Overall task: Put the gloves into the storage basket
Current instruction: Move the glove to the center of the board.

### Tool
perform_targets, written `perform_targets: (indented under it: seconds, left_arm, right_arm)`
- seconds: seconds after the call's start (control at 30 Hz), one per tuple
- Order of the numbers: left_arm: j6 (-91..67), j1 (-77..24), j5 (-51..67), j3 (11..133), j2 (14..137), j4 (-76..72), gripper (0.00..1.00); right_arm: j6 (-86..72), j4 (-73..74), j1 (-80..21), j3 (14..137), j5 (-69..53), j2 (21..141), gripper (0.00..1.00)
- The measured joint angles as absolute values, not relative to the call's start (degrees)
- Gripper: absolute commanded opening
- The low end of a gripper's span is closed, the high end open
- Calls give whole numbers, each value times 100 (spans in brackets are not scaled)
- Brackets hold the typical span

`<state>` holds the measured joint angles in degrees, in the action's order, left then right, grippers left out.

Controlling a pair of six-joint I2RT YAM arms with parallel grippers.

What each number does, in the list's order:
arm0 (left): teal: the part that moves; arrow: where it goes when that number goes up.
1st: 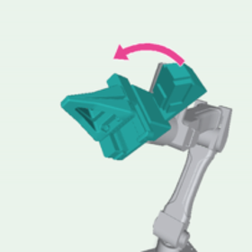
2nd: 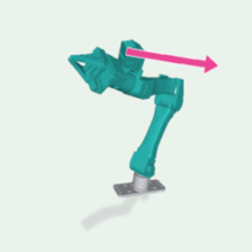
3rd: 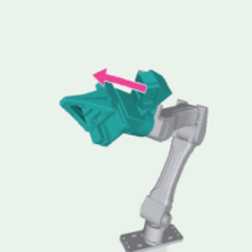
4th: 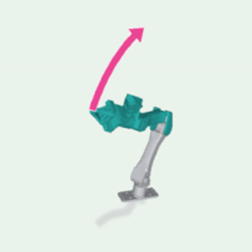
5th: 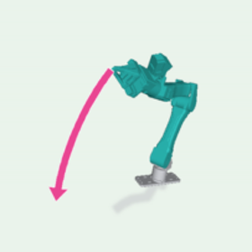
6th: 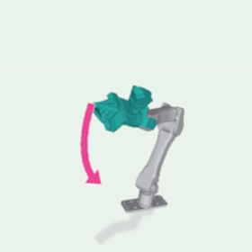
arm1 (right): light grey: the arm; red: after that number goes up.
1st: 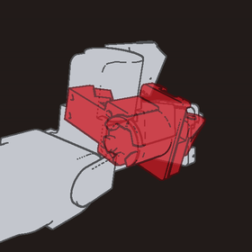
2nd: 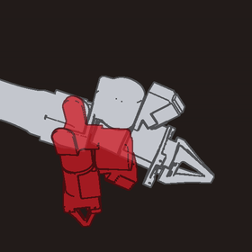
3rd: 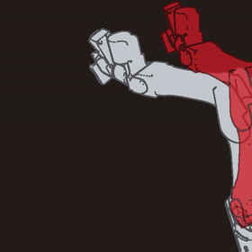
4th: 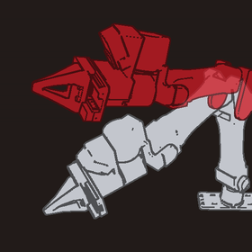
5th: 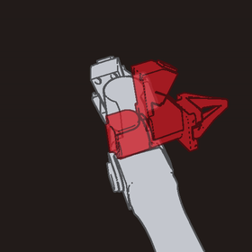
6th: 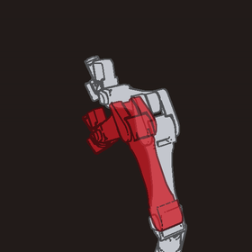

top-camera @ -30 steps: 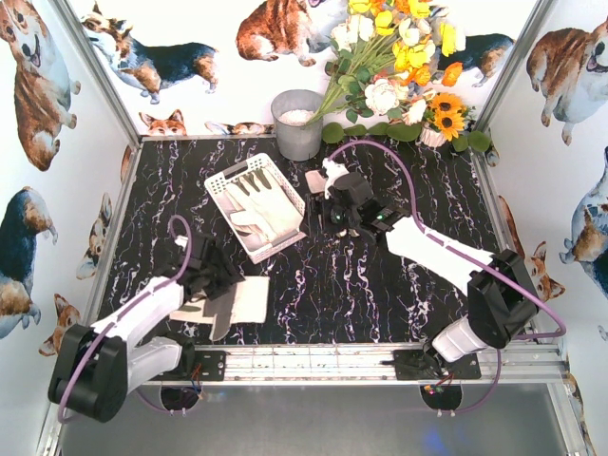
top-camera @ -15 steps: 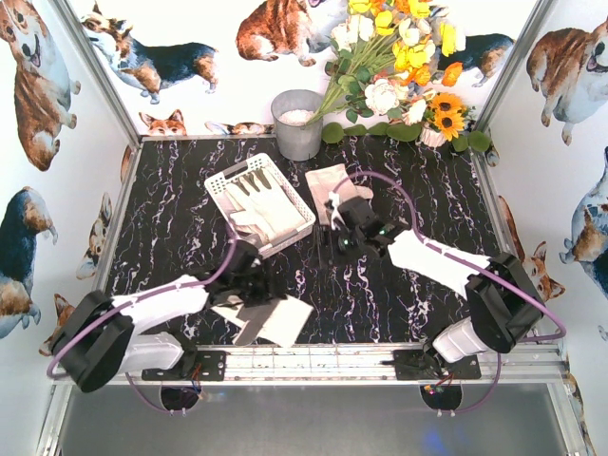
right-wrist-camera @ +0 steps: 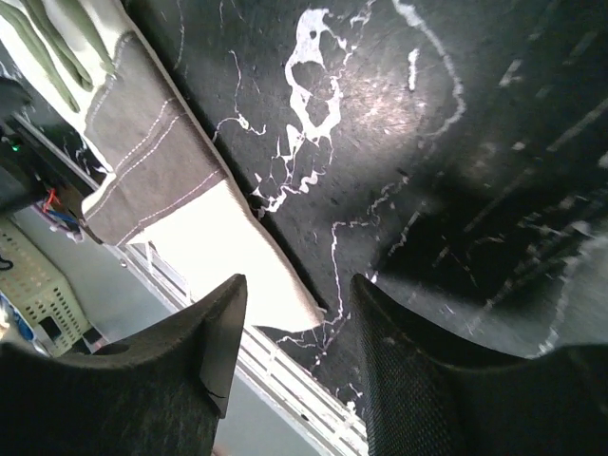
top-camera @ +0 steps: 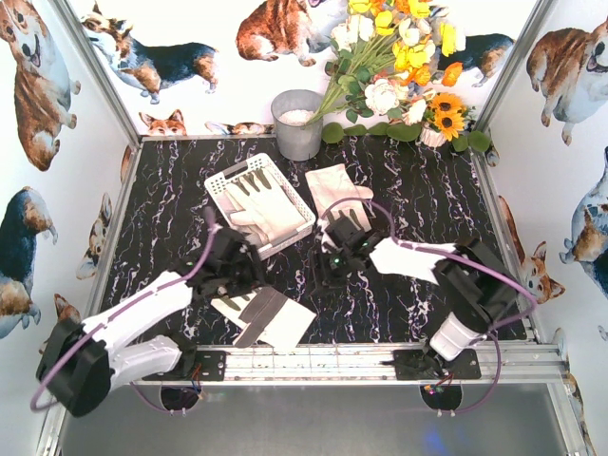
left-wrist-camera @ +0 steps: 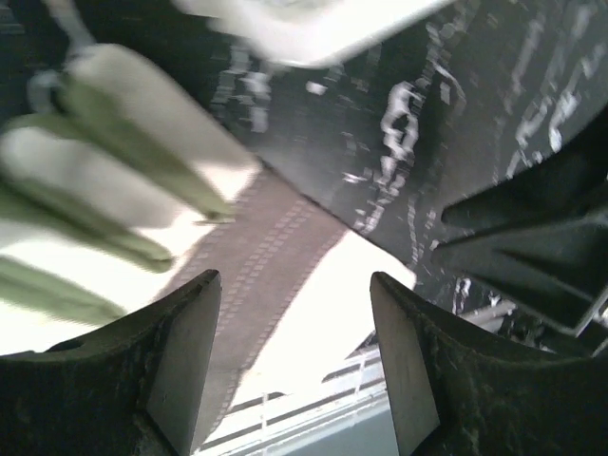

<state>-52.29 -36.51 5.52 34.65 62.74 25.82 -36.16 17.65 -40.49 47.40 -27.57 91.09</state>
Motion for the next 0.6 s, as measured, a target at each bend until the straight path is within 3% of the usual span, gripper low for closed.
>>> perform_targets:
  seconds: [0.3, 0.6]
  left_arm:
    - [-5402, -1785, 694, 2617, 5328, 3651, 59]
    - [-5402, -1531, 825, 2447, 5537, 3837, 57]
  right_arm:
    - [-3957, 1098, -4261, 4893, -3212, 9896, 42]
    - [-4145, 864, -4322, 5074, -3387, 10175, 42]
